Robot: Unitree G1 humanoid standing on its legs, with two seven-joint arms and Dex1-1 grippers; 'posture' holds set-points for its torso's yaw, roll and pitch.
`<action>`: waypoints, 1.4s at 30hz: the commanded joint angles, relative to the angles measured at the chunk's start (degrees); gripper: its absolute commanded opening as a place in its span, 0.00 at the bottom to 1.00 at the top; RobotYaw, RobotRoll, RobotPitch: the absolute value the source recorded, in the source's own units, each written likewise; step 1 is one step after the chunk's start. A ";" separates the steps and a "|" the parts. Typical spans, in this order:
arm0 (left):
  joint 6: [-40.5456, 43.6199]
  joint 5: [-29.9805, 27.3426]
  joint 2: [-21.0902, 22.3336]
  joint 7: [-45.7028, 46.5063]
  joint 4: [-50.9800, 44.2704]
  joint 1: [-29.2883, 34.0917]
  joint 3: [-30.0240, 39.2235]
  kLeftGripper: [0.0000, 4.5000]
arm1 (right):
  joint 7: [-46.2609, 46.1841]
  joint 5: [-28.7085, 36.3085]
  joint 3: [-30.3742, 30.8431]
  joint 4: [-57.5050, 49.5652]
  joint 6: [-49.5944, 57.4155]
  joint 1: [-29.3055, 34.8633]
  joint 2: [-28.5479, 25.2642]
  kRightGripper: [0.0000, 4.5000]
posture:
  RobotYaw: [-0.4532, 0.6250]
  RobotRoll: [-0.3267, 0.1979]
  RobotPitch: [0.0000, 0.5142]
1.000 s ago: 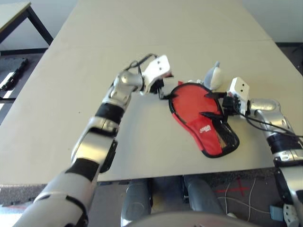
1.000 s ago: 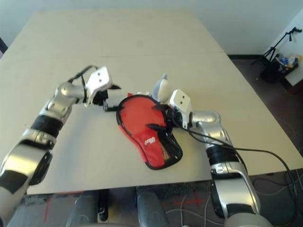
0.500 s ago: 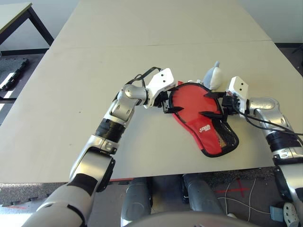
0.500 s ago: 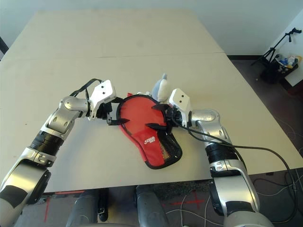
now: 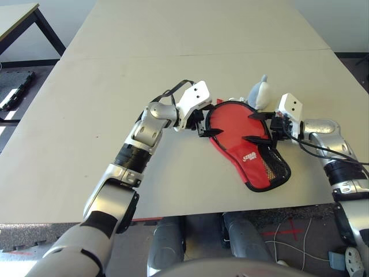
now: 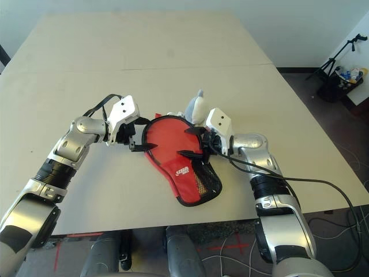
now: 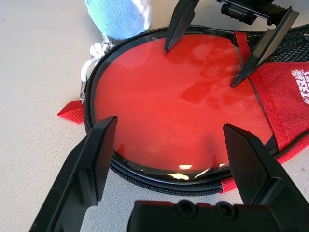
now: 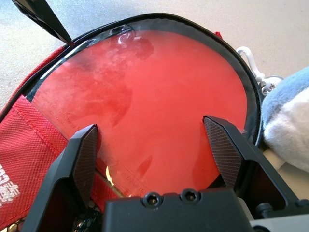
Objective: Store the ping-pong paddle in its case and zip it.
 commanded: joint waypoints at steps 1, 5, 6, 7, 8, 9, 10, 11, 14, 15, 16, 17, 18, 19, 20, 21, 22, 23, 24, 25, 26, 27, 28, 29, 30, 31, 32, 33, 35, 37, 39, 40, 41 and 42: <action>0.36 -0.38 0.14 -0.21 -0.01 -0.38 -0.87 0.99 | -0.58 -3.93 3.46 3.49 0.95 2.38 0.20 1.00 | 0.34 0.62 0.33; 0.38 -0.43 -0.13 -0.11 0.06 -0.53 -0.97 0.99 | -0.56 -3.97 3.52 3.67 0.82 2.31 0.20 1.00 | 0.34 0.62 0.33; 0.45 -0.47 -0.26 -0.11 0.04 -0.53 -1.03 0.99 | -0.55 -3.97 3.53 3.70 0.78 2.30 0.19 1.00 | 0.34 0.62 0.33; 0.51 -0.50 -0.34 -0.12 0.02 -0.54 -1.07 0.99 | -0.54 -3.98 3.53 3.74 0.76 2.28 0.18 1.00 | 0.34 0.62 0.33; 0.57 -0.45 -0.60 -0.11 -0.03 -0.35 -1.34 0.99 | -0.53 -3.98 3.54 3.73 0.75 2.28 0.18 1.00 | 0.34 0.62 0.33; 0.66 -0.41 -0.89 -0.26 -0.12 -0.08 -1.74 0.99 | -0.53 -3.99 3.55 3.74 0.75 2.27 0.18 1.00 | 0.34 0.62 0.33; 0.79 -0.39 -1.17 -0.37 -0.18 0.18 -2.07 0.99 | -0.53 -3.99 3.56 3.75 0.74 2.27 0.18 1.00 | 0.34 0.62 0.33; 0.97 -0.38 -1.51 -0.38 -0.14 0.45 -2.33 0.99 | -0.54 -4.00 3.56 3.74 0.73 2.26 0.18 1.00 | 0.34 0.62 0.33; 1.43 -0.24 -2.17 -0.27 0.63 1.14 -3.17 0.99 | -0.59 -4.04 3.54 3.72 0.71 2.26 0.13 1.00 | 0.34 0.62 0.33; 1.65 -0.16 -2.30 -0.33 0.93 1.46 -3.54 0.99 | -0.62 -4.06 3.55 3.72 0.69 2.26 0.10 1.00 | 0.34 0.62 0.33; 1.75 -0.08 -2.37 -0.42 1.15 1.78 -3.87 0.99 | -0.64 -4.08 3.55 3.70 0.67 2.27 0.07 1.00 | 0.34 0.62 0.33; 1.79 0.07 -2.41 -0.46 1.40 2.16 -4.23 0.99 | -0.65 -4.08 3.54 3.67 0.70 2.26 0.04 1.00 | 0.34 0.62 0.33; 1.65 0.20 -2.47 -0.37 1.68 2.42 -4.45 0.99 | -0.64 -4.05 3.52 3.63 0.75 2.23 0.01 1.00 | 0.33 0.62 0.33; 1.64 0.29 -2.52 -0.16 1.96 2.59 -4.57 0.99 | -0.63 -4.03 3.49 3.59 0.79 2.20 -0.03 1.00 | 0.33 0.62 0.33; 1.71 0.44 -2.62 0.25 2.49 2.72 -4.66 0.99 | -0.62 -4.02 3.47 3.56 0.82 2.18 -0.07 1.00 | 0.33 0.62 0.33; 1.81 0.55 -2.68 0.57 2.95 2.79 -4.75 0.99 | -0.61 -4.00 3.44 3.53 0.83 2.16 -0.12 1.00 | 0.33 0.62 0.33; 2.00 0.74 -2.67 0.86 3.45 2.86 -4.92 0.99 | -0.59 -3.99 3.42 3.52 0.84 2.14 -0.18 1.00 | 0.33 0.62 0.33; 2.20 0.92 -2.63 1.01 3.86 2.90 -5.12 0.99 | -0.57 -3.98 3.39 3.53 0.84 2.11 -0.23 1.00 | 0.33 0.62 0.33; 2.57 1.10 -2.58 1.18 4.21 2.92 -5.28 0.99 | -0.55 -3.96 3.36 3.53 0.85 2.06 -0.30 1.00 | 0.33 0.62 0.33; 2.83 1.23 -2.57 1.34 4.53 2.93 -5.37 0.99 | -0.52 -3.94 3.33 3.52 0.88 2.00 -0.35 1.00 | 0.33 0.62 0.33; 2.99 1.31 -2.62 1.53 4.89 2.91 -5.41 0.99 | -0.53 -3.93 3.29 3.55 0.89 1.92 -0.40 1.00 | 0.33 0.62 0.33; 3.07 1.35 -2.66 1.67 5.08 2.92 -5.43 0.99 | -0.53 -3.91 3.27 3.55 0.90 1.89 -0.44 1.00 | 0.33 0.62 0.33; 3.32 1.37 -2.69 1.67 5.25 2.90 -5.49 0.99 | -0.53 -3.90 3.25 3.54 0.92 1.85 -0.46 1.00 | 0.33 0.62 0.32; 3.49 1.40 -2.73 1.68 5.40 2.89 -5.56 0.99 | -0.54 -3.89 3.24 3.51 0.91 1.82 -0.47 1.00 | 0.33 0.62 0.32; 3.54 1.49 -2.70 1.59 5.51 2.86 -5.70 0.99 | -0.54 -3.85 3.22 3.43 0.94 1.78 -0.48 1.00 | 0.33 0.62 0.32; 3.54 1.54 -2.71 1.56 5.57 2.87 -5.77 0.99 | -0.53 -3.81 3.19 3.31 0.99 1.75 -0.50 1.00 | 0.33 0.62 0.33; 3.57 1.55 -2.73 1.59 5.58 2.88 -5.79 0.99 | -0.53 -3.76 3.15 3.18 1.04 1.72 -0.53 1.00 | 0.33 0.62 0.33; 3.61 1.55 -2.74 1.60 5.54 2.90 -5.82 0.99 | -0.50 -3.69 3.10 3.06 1.09 1.71 -0.58 1.00 | 0.33 0.62 0.32; 3.66 1.55 -2.76 1.61 5.47 2.92 -5.87 0.99 | -0.40 -3.52 2.97 2.83 1.18 1.65 -0.70 1.00 | 0.33 0.62 0.33; 3.77 1.51 -2.79 1.56 5.37 2.92 -5.91 0.99 | -0.08 -2.99 2.53 2.15 1.52 1.34 -1.01 1.00 | 0.33 0.62 0.33; 3.83 1.47 -2.79 1.54 5.26 2.95 -5.93 0.99 | 0.54 -2.15 1.95 1.22 2.45 0.92 -1.40 1.00 | 0.33 0.62 0.33; 3.79 1.46 -2.77 1.53 5.18 2.98 -5.95 0.99 | 1.43 -1.46 1.67 0.25 3.25 0.79 -1.77 1.00 | 0.33 0.62 0.33; 3.79 1.46 -2.75 1.54 5.11 3.00 -5.98 0.99 | 2.38 -0.78 1.43 -0.81 4.06 0.70 -2.16 1.00 | 0.33 0.62 0.33; 3.79 1.45 -2.74 1.54 5.01 3.03 -6.01 0.99 | 3.35 0.08 1.04 -1.92 5.15 0.46 -2.58 1.00 | 0.33 0.62 0.33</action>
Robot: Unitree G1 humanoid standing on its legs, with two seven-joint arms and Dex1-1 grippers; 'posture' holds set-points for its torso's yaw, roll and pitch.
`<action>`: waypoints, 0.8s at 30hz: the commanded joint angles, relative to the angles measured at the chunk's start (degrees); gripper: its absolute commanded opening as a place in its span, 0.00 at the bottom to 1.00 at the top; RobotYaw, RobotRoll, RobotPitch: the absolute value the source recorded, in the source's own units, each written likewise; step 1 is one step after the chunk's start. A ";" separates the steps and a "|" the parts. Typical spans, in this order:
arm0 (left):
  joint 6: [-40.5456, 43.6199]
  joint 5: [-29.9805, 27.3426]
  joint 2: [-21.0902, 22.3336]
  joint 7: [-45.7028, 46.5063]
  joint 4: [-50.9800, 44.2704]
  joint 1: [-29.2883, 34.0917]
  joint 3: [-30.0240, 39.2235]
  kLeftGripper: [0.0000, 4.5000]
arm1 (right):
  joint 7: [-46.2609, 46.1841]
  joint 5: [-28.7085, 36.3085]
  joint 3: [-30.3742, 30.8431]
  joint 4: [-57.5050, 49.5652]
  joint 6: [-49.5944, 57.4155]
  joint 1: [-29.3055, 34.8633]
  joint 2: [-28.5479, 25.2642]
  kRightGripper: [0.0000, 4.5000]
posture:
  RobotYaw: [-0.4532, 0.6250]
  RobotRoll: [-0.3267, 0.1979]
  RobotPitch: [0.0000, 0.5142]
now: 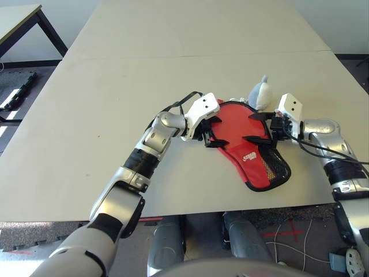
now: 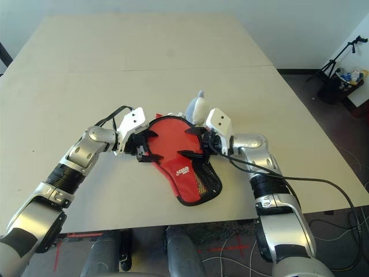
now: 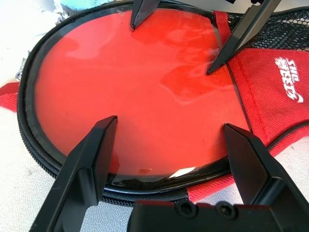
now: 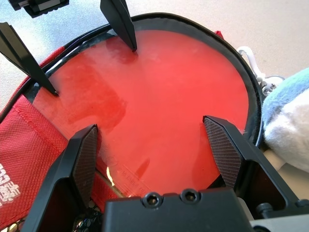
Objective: Store the ping-pong paddle in its case and zip it.
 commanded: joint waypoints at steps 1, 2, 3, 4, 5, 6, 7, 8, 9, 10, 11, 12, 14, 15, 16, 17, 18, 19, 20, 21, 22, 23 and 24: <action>1.15 1.39 0.41 0.45 1.60 1.31 -1.72 0.99 | 3.18 0.78 0.48 -2.05 4.17 0.71 -2.00 1.00 | 0.33 0.62 0.33; 1.16 1.38 0.42 0.43 1.57 1.31 -1.74 0.99 | 4.07 1.67 0.07 -3.17 5.50 0.25 -2.41 1.00 | 0.33 0.62 0.33; 1.16 1.39 0.44 0.41 1.52 1.35 -1.76 0.99 | 4.80 2.42 -0.28 -4.21 6.66 -0.14 -2.77 1.00 | 0.33 0.62 0.33; 1.18 1.39 0.46 0.38 1.47 1.37 -1.78 0.99 | 5.57 3.25 -0.63 -5.19 7.90 -0.67 -3.18 1.00 | 0.33 0.62 0.33; 1.19 1.38 0.47 0.36 1.45 1.40 -1.79 0.99 | 6.15 3.96 -0.92 -6.02 8.97 -1.17 -3.53 1.00 | 0.33 0.62 0.33; 1.20 1.38 0.48 0.34 1.43 1.41 -1.80 0.99 | 6.53 4.50 -1.14 -6.65 9.92 -1.66 -3.80 1.00 | 0.33 0.62 0.33; 1.20 1.38 0.48 0.33 1.42 1.42 -1.81 0.99 | 6.86 5.01 -1.40 -7.15 10.77 -2.26 -4.02 1.00 | 0.33 0.62 0.33; 1.25 1.36 0.47 0.31 1.37 1.46 -1.82 0.99 | 7.08 5.75 -1.88 -7.35 11.78 -3.37 -4.10 1.00 | 0.33 0.62 0.33; 1.29 1.34 0.45 0.32 1.26 1.56 -1.85 0.99 | 6.51 6.57 -2.68 -7.28 12.84 -5.07 -3.82 1.00 | 0.33 0.62 0.32; 1.31 1.33 0.43 0.32 1.18 1.64 -1.87 0.99 | 6.00 7.17 -3.27 -7.17 13.65 -6.40 -3.52 1.00 | 0.33 0.62 0.32; 1.34 1.33 0.41 0.32 1.10 1.69 -1.89 0.99 | 5.39 7.62 -3.81 -6.78 14.18 -7.78 -3.16 1.00 | 0.33 0.62 0.32; 1.35 1.32 0.40 0.33 1.06 1.71 -1.90 0.99 | 4.99 7.86 -4.08 -6.52 14.47 -8.57 -2.94 1.00 | 0.33 0.62 0.32; 1.40 1.29 0.37 0.36 0.99 1.74 -1.89 0.99 | 3.35 7.75 -4.74 -5.21 14.23 -10.30 -2.18 1.00 | 0.33 0.62 0.32; 1.48 1.28 0.34 0.38 0.90 1.76 -1.91 0.99 | 0.60 6.94 -5.36 -2.48 13.23 -12.48 -1.29 1.00 | 0.33 0.62 0.32; 1.56 1.27 0.33 0.39 0.76 1.81 -1.93 0.99 | -1.93 6.05 -5.86 0.22 12.18 -14.44 -0.56 1.00 | 0.33 0.62 0.32; 1.65 1.27 0.34 0.39 0.55 1.91 -1.96 0.99 | -4.57 4.97 -6.20 3.24 11.12 -16.44 0.05 1.00 | 0.33 0.62 0.32; 1.76 1.26 0.37 0.37 0.32 2.02 -1.98 0.99 | -6.62 4.04 -6.34 5.90 10.09 -18.01 0.45 1.00 | 0.33 0.62 0.32; 1.81 1.27 0.37 0.38 0.28 2.02 -2.00 0.99 | -7.67 3.52 -6.31 7.77 9.28 -19.01 0.64 1.00 | 0.33 0.62 0.32; 1.89 1.26 0.40 0.37 0.11 2.11 -2.02 0.99 | -9.31 2.71 -6.23 10.44 8.37 -20.37 0.83 1.00 | 0.33 0.62 0.32; 1.96 1.25 0.43 0.36 -0.01 2.16 -2.04 0.99 | -10.29 2.17 -6.16 12.44 7.59 -21.34 0.96 1.00 | 0.33 0.62 0.32; 2.01 1.24 0.46 0.36 -0.13 2.23 -2.06 0.99 | -11.29 1.68 -6.13 14.34 6.90 -22.22 1.10 1.00 | 0.33 0.62 0.32; 2.03 1.25 0.49 0.36 -0.24 2.29 -2.10 0.99 | -13.65 1.08 -6.37 17.56 6.40 -23.71 1.36 1.00 | 0.34 0.62 0.32; 2.06 1.25 0.49 0.39 -0.29 2.31 -2.11 0.99 | -15.67 0.63 -6.64 20.38 6.12 -24.99 1.58 1.00 | 0.34 0.62 0.31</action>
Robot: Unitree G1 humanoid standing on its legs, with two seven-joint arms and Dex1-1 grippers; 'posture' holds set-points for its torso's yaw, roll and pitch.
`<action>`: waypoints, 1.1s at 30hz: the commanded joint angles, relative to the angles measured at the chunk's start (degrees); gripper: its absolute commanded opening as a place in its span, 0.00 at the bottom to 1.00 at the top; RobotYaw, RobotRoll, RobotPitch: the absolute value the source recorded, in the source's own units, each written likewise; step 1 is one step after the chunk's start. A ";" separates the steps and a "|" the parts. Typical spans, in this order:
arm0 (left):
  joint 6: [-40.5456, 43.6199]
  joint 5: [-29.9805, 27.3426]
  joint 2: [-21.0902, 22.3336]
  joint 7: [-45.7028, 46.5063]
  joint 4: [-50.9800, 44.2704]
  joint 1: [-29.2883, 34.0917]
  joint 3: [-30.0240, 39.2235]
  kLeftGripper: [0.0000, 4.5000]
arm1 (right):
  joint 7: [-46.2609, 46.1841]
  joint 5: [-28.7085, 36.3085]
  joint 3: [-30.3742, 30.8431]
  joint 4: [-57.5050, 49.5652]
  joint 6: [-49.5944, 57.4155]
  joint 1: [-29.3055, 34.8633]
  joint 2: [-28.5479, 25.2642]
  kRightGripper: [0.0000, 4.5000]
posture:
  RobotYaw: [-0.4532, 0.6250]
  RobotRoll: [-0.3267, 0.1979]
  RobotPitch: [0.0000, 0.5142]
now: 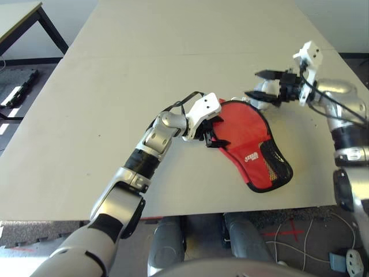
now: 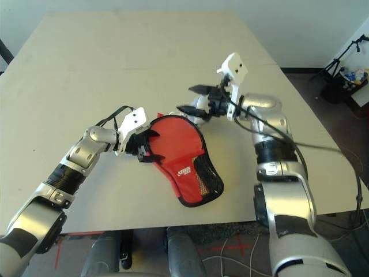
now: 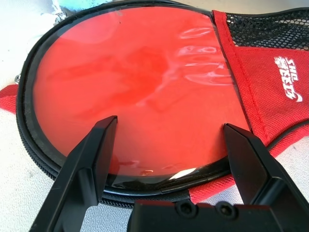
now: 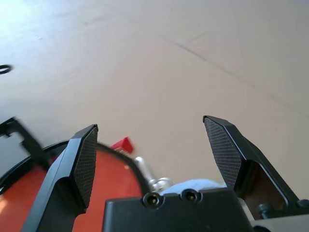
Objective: Store the ping-pong paddle in its case and zip it.
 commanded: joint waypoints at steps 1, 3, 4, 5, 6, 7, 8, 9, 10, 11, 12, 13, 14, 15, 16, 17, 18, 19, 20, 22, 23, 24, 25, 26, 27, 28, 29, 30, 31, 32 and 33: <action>1.28 1.34 0.50 0.44 1.12 1.80 -1.88 0.99 | -6.17 -2.37 -1.16 9.15 -1.46 -3.22 0.53 1.00 | 0.34 0.62 0.31; 1.31 1.35 0.54 0.45 0.98 1.86 -1.89 0.99 | -7.72 -3.11 -1.16 12.77 -1.96 -4.46 0.65 1.00 | 0.34 0.62 0.31; 1.34 1.36 0.58 0.45 0.89 1.91 -1.89 0.99 | -8.07 -3.40 -1.06 14.01 -2.14 -4.81 0.65 1.00 | 0.35 0.62 0.31; 1.37 1.36 0.60 0.45 0.80 1.94 -1.89 0.99 | -8.27 -3.64 -1.03 14.94 -2.36 -5.10 0.66 1.00 | 0.35 0.62 0.31; 1.43 1.36 0.64 0.48 0.67 2.01 -1.87 0.99 | -8.72 -3.86 -1.09 15.95 -2.21 -5.35 0.66 1.00 | 0.35 0.62 0.31; 1.50 1.35 0.69 0.48 0.49 2.10 -1.86 0.99 | -9.15 -4.08 -1.14 16.92 -1.80 -5.54 0.63 1.00 | 0.35 0.62 0.31; 1.59 1.34 0.75 0.50 0.34 2.18 -1.84 0.99 | -9.57 -4.32 -1.17 17.99 -1.17 -5.67 0.59 1.00 | 0.35 0.62 0.31; 1.66 1.34 0.79 0.52 0.20 2.25 -1.84 0.99 | -9.90 -4.51 -1.21 18.86 -0.56 -5.76 0.57 1.00 | 0.35 0.62 0.31; 1.72 1.34 0.83 0.52 0.06 2.32 -1.86 0.99 | -10.08 -4.61 -1.26 19.52 -0.01 -5.82 0.56 1.00 | 0.35 0.62 0.31; 1.77 1.32 0.85 0.54 0.00 2.34 -1.85 0.99 | -10.07 -4.61 -1.34 20.11 0.65 -5.84 0.61 1.00 | 0.35 0.62 0.31; 1.83 1.31 0.87 0.55 -0.10 2.38 -1.86 0.99 | -9.97 -4.58 -1.41 20.53 1.21 -5.83 0.68 1.00 | 0.35 0.62 0.31; 1.84 1.30 0.89 0.55 -0.12 2.38 -1.86 0.99 | -9.87 -4.58 -1.48 20.95 1.73 -5.80 0.76 1.00 | 0.35 0.62 0.31; 1.87 1.29 0.91 0.56 -0.22 2.42 -1.86 0.99 | -9.80 -4.62 -1.52 21.27 2.26 -5.75 0.81 1.00 | 0.35 0.62 0.31; 1.89 1.28 0.91 0.56 -0.27 2.44 -1.87 0.99 | -9.83 -4.77 -1.49 21.55 2.82 -5.73 0.86 1.00 | 0.35 0.62 0.31; 1.95 1.26 0.92 0.56 -0.40 2.48 -1.89 0.99 | -9.85 -4.95 -1.45 21.73 3.34 -5.67 0.90 1.00 | 0.35 0.62 0.31; 1.97 1.25 0.86 0.60 -0.40 2.44 -1.89 0.99 | -9.91 -5.32 -1.28 21.98 3.68 -5.43 0.99 1.00 | 0.35 0.62 0.31; 1.99 1.23 0.80 0.64 -0.45 2.44 -1.90 0.99 | -9.93 -5.69 -1.13 22.13 3.74 -5.16 1.07 1.00 | 0.35 0.62 0.32; 2.01 1.20 0.76 0.65 -0.48 2.44 -1.90 0.99 | -9.96 -5.95 -1.11 22.23 3.74 -4.96 1.17 1.00 | 0.35 0.62 0.32; 2.05 1.17 0.76 0.64 -0.59 2.51 -1.92 0.99 | -9.93 -6.05 -1.26 22.34 4.10 -4.88 1.26 1.00 | 0.35 0.62 0.32; 2.11 1.14 0.78 0.60 -0.73 2.58 -1.96 0.99 | -9.96 -6.00 -1.72 22.54 4.98 -4.94 1.43 1.00 | 0.35 0.62 0.32; 2.19 1.12 0.79 0.58 -0.84 2.64 -1.99 0.99 | -9.95 -5.90 -1.95 22.67 5.70 -5.02 1.49 1.00 | 0.35 0.62 0.32; 2.28 1.10 0.80 0.55 -0.93 2.67 -2.02 0.99 | -9.99 -5.82 -2.16 22.78 6.35 -5.09 1.53 1.00 | 0.35 0.62 0.33; 2.36 1.10 0.80 0.54 -0.97 2.68 -2.05 1.00 | -10.17 -5.86 -2.28 22.88 7.00 -5.17 1.53 0.93 | 0.35 0.62 0.33; 2.41 1.11 0.82 0.53 -1.00 2.68 -2.08 1.00 | -10.37 -5.98 -2.36 22.93 7.35 -5.23 1.50 0.88 | 0.35 0.62 0.33; 2.47 1.12 0.82 0.53 -1.04 2.70 -2.12 1.00 | -10.45 -6.08 -2.44 22.94 7.56 -5.23 1.40 0.83 | 0.35 0.62 0.33; 2.53 1.12 0.82 0.53 -1.05 2.69 -2.15 1.00 | -10.47 -6.14 -2.50 22.94 7.78 -5.24 1.26 0.75 | 0.35 0.62 0.33; 2.57 1.12 0.82 0.52 -1.06 2.69 -2.17 1.00 | -10.45 -6.18 -2.56 22.94 7.92 -5.23 1.11 0.70 | 0.35 0.62 0.33; 2.61 1.12 0.81 0.52 -1.04 2.67 -2.19 1.00 | -10.44 -6.19 -2.64 22.94 8.08 -5.24 0.91 0.62 | 0.35 0.62 0.33; 2.64 1.12 0.81 0.51 -1.01 2.66 -2.21 1.00 | -10.47 -6.13 -2.81 22.96 8.35 -5.29 0.59 0.55 | 0.35 0.62 0.33; 2.70 1.13 0.82 0.49 -1.00 2.65 -2.22 1.00 | -10.51 -6.07 -3.00 22.97 8.62 -5.34 0.12 0.48 | 0.35 0.62 0.33; 2.75 1.14 0.84 0.47 -0.96 2.65 -2.27 1.00 | -10.42 -6.02 -3.19 22.97 8.91 -5.39 -0.47 0.40 | 0.35 0.62 0.33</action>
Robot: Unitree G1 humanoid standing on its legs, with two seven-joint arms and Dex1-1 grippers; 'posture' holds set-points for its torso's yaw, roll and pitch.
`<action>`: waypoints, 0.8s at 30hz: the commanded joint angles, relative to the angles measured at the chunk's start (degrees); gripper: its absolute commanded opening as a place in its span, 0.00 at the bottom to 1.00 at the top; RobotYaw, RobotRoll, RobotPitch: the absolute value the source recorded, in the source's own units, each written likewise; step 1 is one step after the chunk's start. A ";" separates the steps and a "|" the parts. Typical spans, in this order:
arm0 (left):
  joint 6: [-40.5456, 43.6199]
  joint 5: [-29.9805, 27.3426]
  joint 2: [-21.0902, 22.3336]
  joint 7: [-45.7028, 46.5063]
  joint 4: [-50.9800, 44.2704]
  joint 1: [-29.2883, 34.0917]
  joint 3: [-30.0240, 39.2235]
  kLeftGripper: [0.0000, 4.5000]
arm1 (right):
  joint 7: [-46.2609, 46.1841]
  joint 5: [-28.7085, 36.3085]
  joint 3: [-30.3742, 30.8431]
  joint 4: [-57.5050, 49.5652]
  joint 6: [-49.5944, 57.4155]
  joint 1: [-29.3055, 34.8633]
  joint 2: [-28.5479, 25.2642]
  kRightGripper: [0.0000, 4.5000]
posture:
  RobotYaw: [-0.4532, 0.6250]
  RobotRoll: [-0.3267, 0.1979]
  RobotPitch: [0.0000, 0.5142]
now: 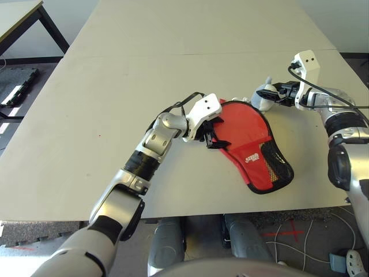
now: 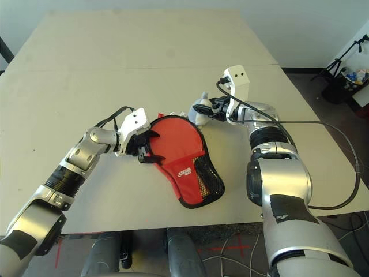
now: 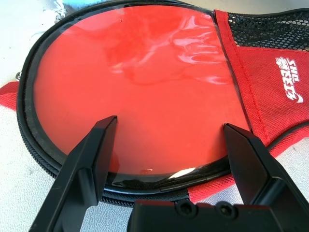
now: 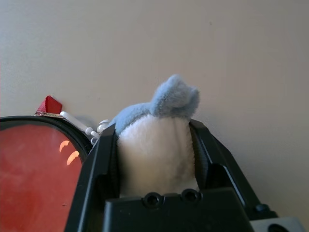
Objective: Store the ping-pong paddle in its case and zip it.
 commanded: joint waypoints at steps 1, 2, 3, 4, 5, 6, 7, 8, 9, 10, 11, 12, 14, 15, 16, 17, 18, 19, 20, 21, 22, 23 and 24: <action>1.29 1.15 0.68 -0.17 1.21 1.94 -2.13 1.00 | -0.45 -0.89 -0.67 1.49 1.85 -0.02 -2.12 0.34 | 0.35 0.62 0.33; 1.32 1.14 0.68 -0.16 1.26 1.93 -2.18 1.00 | -0.32 -0.87 -0.76 1.45 2.06 -0.04 -2.55 0.28 | 0.35 0.62 0.33; 1.32 1.13 0.68 -0.16 1.29 1.93 -2.22 1.00 | -0.01 -0.92 -0.76 1.36 2.22 -0.01 -3.04 0.22 | 0.35 0.62 0.33; 1.33 1.13 0.66 -0.17 1.36 1.90 -2.26 1.00 | 0.24 -1.02 -0.73 1.29 2.33 0.02 -3.48 0.15 | 0.35 0.62 0.33; 1.34 1.14 0.64 -0.17 1.42 1.88 -2.30 1.00 | 0.47 -1.13 -0.66 1.24 2.41 0.05 -3.83 0.09 | 0.35 0.62 0.33; 1.34 1.14 0.60 -0.17 1.48 1.85 -2.33 1.00 | 0.80 -1.27 -0.58 1.20 2.46 0.10 -4.24 0.05 | 0.35 0.62 0.33; 1.32 1.15 0.56 -0.19 1.55 1.83 -2.40 1.00 | 1.76 -1.53 -0.32 1.03 2.56 0.13 -5.01 0.02 | 0.34 0.62 0.32; 1.31 1.15 0.51 -0.22 1.62 1.80 -2.46 1.00 | 2.63 -1.80 -0.06 0.90 2.62 0.15 -5.71 0.01 | 0.34 0.62 0.32; 1.30 1.15 0.46 -0.23 1.69 1.78 -2.52 1.00 | 3.52 -2.00 0.10 0.77 2.78 0.13 -6.47 0.01 | 0.34 0.62 0.32; 1.32 1.14 0.42 -0.23 1.70 1.78 -2.58 1.00 | 4.28 -2.22 0.24 0.68 2.96 0.09 -7.12 0.01 | 0.34 0.62 0.32; 1.33 1.12 0.40 -0.24 1.70 1.79 -2.63 1.00 | 4.83 -2.44 0.43 0.61 3.04 0.06 -7.57 0.01 | 0.34 0.62 0.32; 1.35 1.09 0.40 -0.27 1.65 1.82 -2.70 1.00 | 5.40 -2.70 0.64 0.50 3.03 0.07 -8.08 0.01 | 0.34 0.62 0.32; 1.30 1.07 0.37 -0.34 1.73 1.85 -2.88 1.00 | 6.81 -3.34 1.04 0.31 3.06 -0.01 -9.45 0.01 | 0.33 0.62 0.32; 1.33 1.06 0.34 -0.35 1.70 1.89 -2.94 1.00 | 7.34 -3.62 1.18 0.22 3.03 -0.03 -10.00 0.01 | 0.33 0.62 0.32; 1.29 1.07 0.29 -0.35 1.83 1.84 -2.97 1.00 | 7.81 -4.01 1.40 0.20 2.98 -0.08 -10.62 0.01 | 0.33 0.62 0.32; 1.28 1.07 0.27 -0.33 1.85 1.83 -2.99 1.00 | 8.11 -4.28 1.54 0.19 2.94 -0.10 -11.00 0.01 | 0.33 0.62 0.32; 1.24 1.07 0.24 -0.33 1.96 1.77 -3.00 1.00 | 8.49 -4.55 1.70 0.19 2.88 -0.12 -11.36 0.01 | 0.33 0.62 0.32; 1.20 1.06 0.20 -0.33 2.08 1.70 -2.99 1.00 | 9.54 -5.00 2.12 0.07 2.81 -0.10 -11.97 0.01 | 0.33 0.62 0.32; 1.19 1.05 0.16 -0.32 2.17 1.64 -2.98 1.00 | 10.67 -5.44 2.51 -0.07 2.83 -0.10 -12.54 0.01 | 0.33 0.62 0.32; 1.22 1.04 0.15 -0.31 2.13 1.63 -2.97 1.00 | 12.99 -6.28 3.36 -0.32 2.67 -0.02 -13.66 0.01 | 0.33 0.62 0.32; 1.30 1.01 0.13 -0.28 2.05 1.66 -2.94 1.00 | 15.74 -7.12 4.29 -0.61 2.46 0.04 -14.94 0.01 | 0.33 0.62 0.33; 1.36 0.98 0.15 -0.25 1.92 1.74 -2.94 1.00 | 17.59 -7.61 4.94 -0.80 2.32 0.09 -15.78 0.01 | 0.34 0.62 0.33; 1.40 0.94 0.16 -0.22 1.84 1.79 -2.93 1.00 | 19.33 -8.01 5.49 -0.96 2.21 0.11 -16.54 0.01 | 0.34 0.62 0.33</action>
